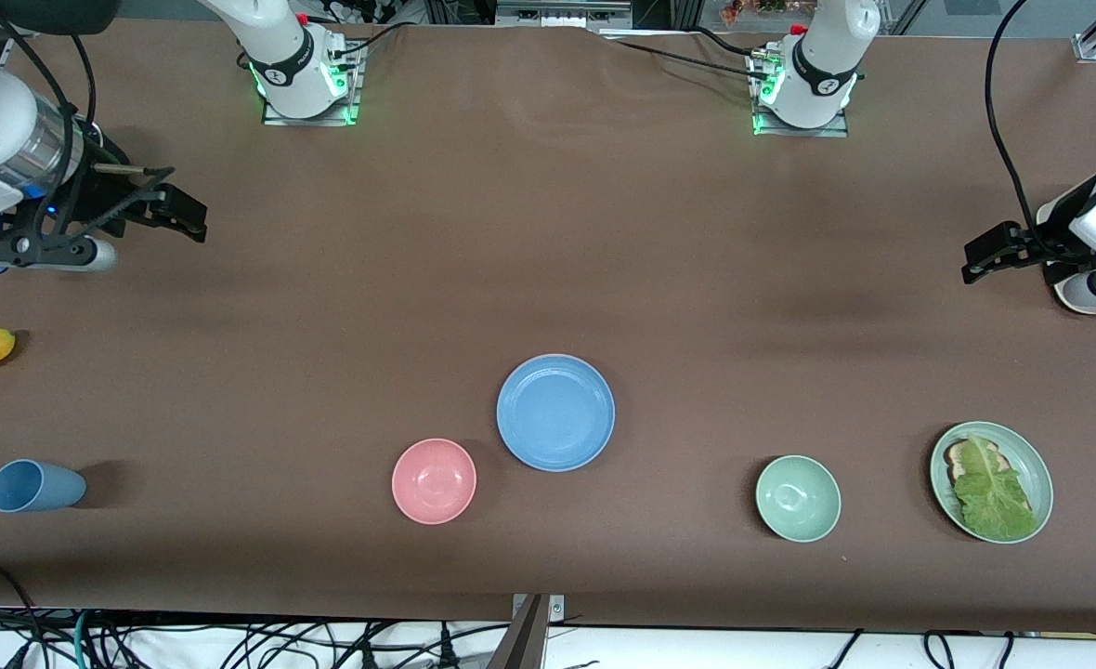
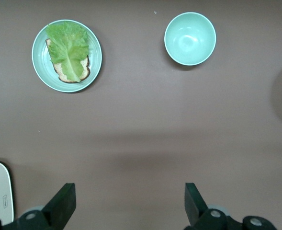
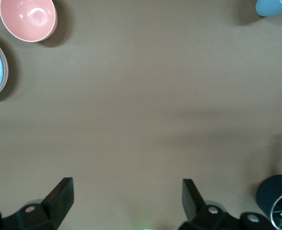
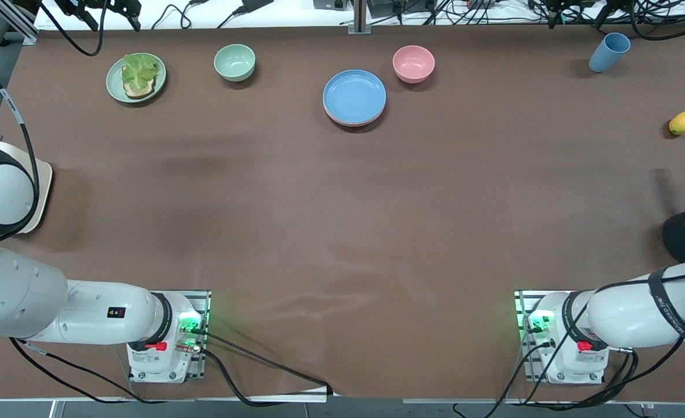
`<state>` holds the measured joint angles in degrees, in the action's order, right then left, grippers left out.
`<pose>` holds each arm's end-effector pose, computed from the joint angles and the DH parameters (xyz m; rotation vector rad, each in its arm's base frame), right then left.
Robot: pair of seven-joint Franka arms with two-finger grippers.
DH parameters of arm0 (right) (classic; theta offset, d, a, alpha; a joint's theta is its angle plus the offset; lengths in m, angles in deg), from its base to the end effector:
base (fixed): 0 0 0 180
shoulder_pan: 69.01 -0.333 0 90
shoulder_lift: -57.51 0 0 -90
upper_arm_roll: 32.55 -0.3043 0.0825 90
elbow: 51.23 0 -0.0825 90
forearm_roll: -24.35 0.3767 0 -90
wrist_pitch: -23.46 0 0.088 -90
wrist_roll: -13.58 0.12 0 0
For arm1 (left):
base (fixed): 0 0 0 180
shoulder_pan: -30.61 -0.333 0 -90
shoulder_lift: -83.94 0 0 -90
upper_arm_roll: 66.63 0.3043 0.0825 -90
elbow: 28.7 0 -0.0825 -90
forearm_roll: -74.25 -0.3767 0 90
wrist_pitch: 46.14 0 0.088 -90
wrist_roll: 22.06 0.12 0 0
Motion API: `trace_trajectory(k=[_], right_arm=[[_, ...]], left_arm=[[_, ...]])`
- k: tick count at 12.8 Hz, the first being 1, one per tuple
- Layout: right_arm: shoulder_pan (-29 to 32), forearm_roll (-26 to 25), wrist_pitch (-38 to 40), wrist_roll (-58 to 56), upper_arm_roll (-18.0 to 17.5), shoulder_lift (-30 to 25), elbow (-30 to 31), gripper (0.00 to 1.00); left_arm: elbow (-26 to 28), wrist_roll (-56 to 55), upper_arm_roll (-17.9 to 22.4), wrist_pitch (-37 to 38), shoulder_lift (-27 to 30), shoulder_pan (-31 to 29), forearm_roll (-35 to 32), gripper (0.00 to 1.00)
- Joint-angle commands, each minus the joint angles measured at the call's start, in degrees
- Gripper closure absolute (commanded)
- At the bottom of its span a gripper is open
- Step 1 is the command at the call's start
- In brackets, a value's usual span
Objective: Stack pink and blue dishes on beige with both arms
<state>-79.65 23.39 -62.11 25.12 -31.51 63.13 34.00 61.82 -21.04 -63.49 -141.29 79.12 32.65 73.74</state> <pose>0.5587 0.0928 0.5771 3.1031 -0.0533 -0.1354 0.5780 0.0110 0.5562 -3.1282 -0.0006 0.0054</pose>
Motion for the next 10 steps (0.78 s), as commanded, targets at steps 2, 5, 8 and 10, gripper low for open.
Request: trace_trajectory(k=[2, 5, 8, 10], right_arm=[[1.15, -1.06, 0.23, -3.53, -1.04, -1.23, 1.70, 0.00], [1.41, -0.53, 0.41, -4.86, -0.95, -0.26, 0.55, 0.00], [1.24, -0.44, 0.32, -3.98, -1.22, -0.52, 0.29, 0.00], [1.24, -0.44, 0.41, -4.50, -1.13, -0.87, 0.29, 0.00]], left_arm=[[-1.04, 1.18, 0.12, -1.70, -0.02, 0.16, 0.43, 0.00], [-0.96, 1.19, 0.03, -2.24, -0.02, 0.07, 0.43, 0.00], [-0.87, 1.18, 0.03, -2.41, -0.28, 0.08, 0.43, 0.00], [-0.87, 1.18, 0.03, -2.50, -0.28, 0.08, 0.43, 0.00]])
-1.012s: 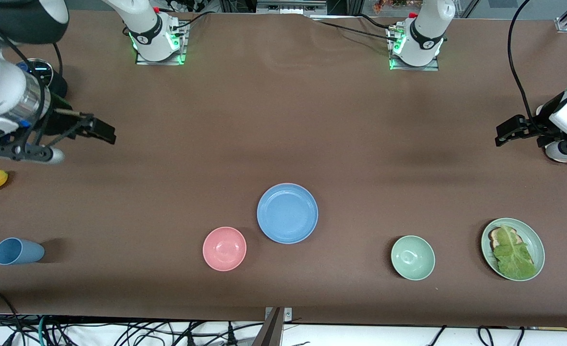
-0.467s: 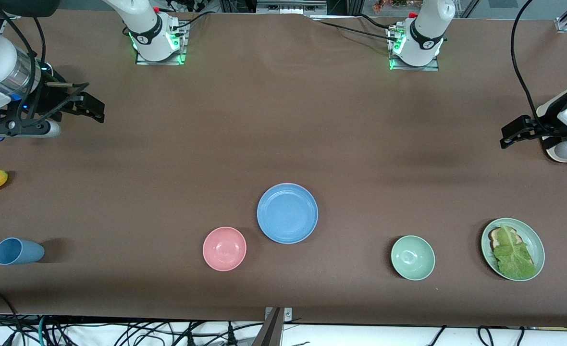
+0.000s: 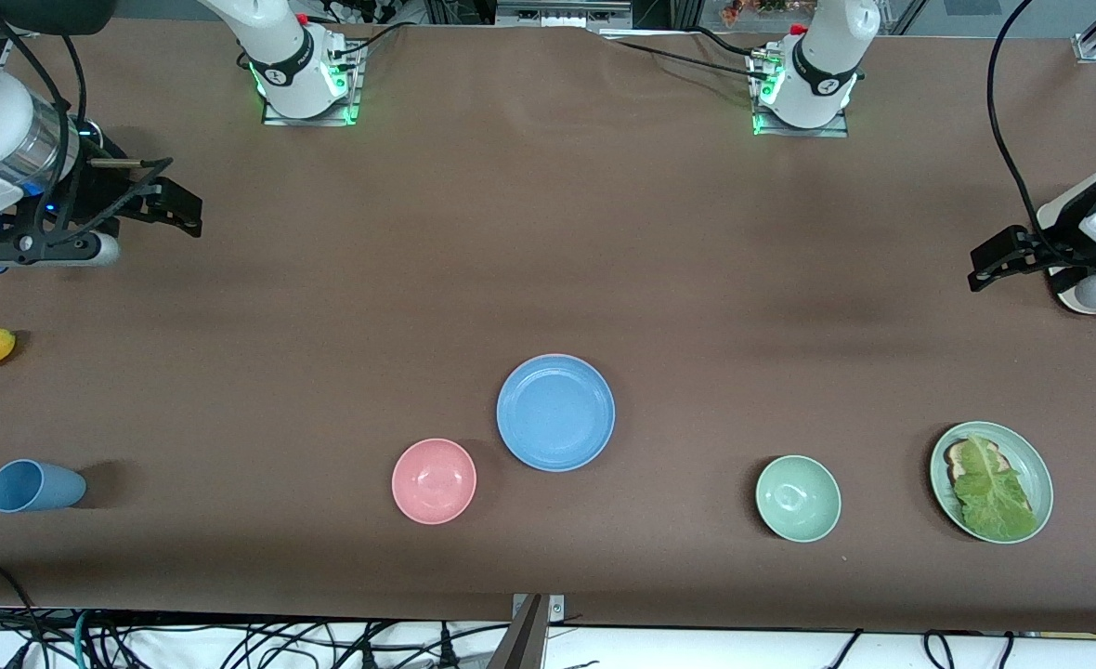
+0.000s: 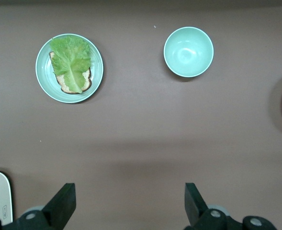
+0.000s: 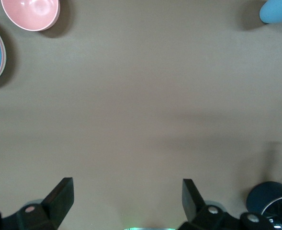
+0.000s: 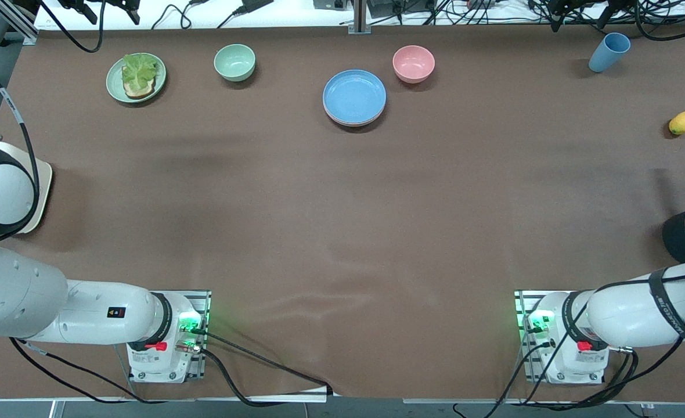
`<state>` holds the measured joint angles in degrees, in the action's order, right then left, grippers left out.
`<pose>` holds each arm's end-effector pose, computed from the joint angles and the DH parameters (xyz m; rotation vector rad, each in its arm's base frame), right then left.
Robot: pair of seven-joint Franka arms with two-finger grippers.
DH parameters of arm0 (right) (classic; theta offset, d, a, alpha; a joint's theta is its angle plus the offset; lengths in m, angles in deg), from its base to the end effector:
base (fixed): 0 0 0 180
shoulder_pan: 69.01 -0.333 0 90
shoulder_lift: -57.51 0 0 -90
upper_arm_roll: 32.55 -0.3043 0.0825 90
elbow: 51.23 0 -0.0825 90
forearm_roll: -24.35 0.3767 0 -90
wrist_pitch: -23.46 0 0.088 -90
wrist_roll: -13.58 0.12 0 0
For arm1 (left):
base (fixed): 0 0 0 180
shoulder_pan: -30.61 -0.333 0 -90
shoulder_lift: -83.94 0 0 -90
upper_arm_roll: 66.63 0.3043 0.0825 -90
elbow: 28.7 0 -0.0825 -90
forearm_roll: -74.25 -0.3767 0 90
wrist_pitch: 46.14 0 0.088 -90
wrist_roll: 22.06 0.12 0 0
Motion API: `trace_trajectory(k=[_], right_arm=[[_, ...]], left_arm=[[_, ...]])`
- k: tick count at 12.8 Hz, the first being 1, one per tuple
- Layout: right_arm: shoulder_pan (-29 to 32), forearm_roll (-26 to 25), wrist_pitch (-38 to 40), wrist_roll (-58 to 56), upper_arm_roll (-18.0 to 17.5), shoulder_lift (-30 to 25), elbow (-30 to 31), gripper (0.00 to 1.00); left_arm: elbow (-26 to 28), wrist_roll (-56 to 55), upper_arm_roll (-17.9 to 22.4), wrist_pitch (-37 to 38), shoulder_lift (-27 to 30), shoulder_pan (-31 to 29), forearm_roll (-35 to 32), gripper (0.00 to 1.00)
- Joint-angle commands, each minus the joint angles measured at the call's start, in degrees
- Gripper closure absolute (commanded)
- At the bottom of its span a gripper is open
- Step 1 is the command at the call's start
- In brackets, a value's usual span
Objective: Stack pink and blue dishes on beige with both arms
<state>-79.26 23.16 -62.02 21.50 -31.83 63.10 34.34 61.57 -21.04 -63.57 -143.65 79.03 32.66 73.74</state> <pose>0.5583 0.0914 0.5746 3.1011 0.0426 -0.1469 0.5835 0.0101 0.5610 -3.1268 0.0023 -0.0634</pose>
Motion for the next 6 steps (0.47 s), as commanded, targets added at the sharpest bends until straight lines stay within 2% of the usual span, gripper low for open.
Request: trace_trajectory(k=[1, 6], right_arm=[[0.84, -0.22, 0.32, -1.24, -0.71, -0.93, -0.05, 0.00], [0.84, -0.04, 0.40, -1.50, -0.63, -1.02, -0.14, 0.00]], left_arm=[[-0.54, 1.18, 0.03, -0.14, -0.28, 0.15, 0.43, 0.00], [-0.45, 1.18, 0.02, 0.04, -0.28, 0.15, 0.52, 0.00]])
